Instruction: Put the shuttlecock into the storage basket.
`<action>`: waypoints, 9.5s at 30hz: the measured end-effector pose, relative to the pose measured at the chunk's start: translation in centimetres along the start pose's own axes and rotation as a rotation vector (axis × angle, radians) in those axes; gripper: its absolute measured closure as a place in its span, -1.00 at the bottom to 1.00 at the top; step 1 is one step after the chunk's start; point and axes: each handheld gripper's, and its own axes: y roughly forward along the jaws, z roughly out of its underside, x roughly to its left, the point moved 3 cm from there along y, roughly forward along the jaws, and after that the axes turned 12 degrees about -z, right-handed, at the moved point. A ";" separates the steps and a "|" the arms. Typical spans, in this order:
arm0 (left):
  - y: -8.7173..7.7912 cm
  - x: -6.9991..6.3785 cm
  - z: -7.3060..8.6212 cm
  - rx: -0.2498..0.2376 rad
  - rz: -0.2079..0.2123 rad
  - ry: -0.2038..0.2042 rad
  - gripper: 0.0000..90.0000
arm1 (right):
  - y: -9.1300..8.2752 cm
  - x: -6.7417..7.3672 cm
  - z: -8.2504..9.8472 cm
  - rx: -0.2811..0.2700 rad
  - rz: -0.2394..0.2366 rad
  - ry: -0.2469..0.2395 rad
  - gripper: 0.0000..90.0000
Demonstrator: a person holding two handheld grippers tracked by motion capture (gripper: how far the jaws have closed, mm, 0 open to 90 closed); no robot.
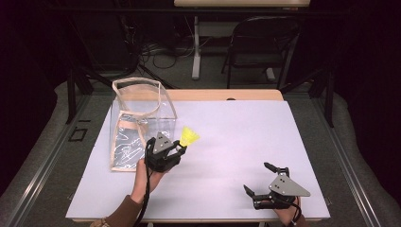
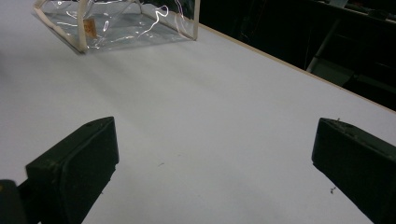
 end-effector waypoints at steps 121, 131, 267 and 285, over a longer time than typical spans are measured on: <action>-2.7 7.8 -9.0 -0.123 -0.129 0.020 0.44 | 0.0 0.0 0.0 0.008 0.001 0.002 -1.00; -3.1 8.7 -9.6 -0.133 -0.148 0.017 0.44 | 0.0 0.0 0.0 0.007 0.001 0.000 -1.00; 0.9 17.0 -7.6 -0.013 -0.273 -0.185 0.43 | 0.0 -0.1 0.1 0.012 -0.003 0.002 -1.00; 1.4 17.1 -7.1 0.019 -0.258 -0.187 0.43 | 0.0 0.0 0.1 0.012 -0.004 0.002 -1.00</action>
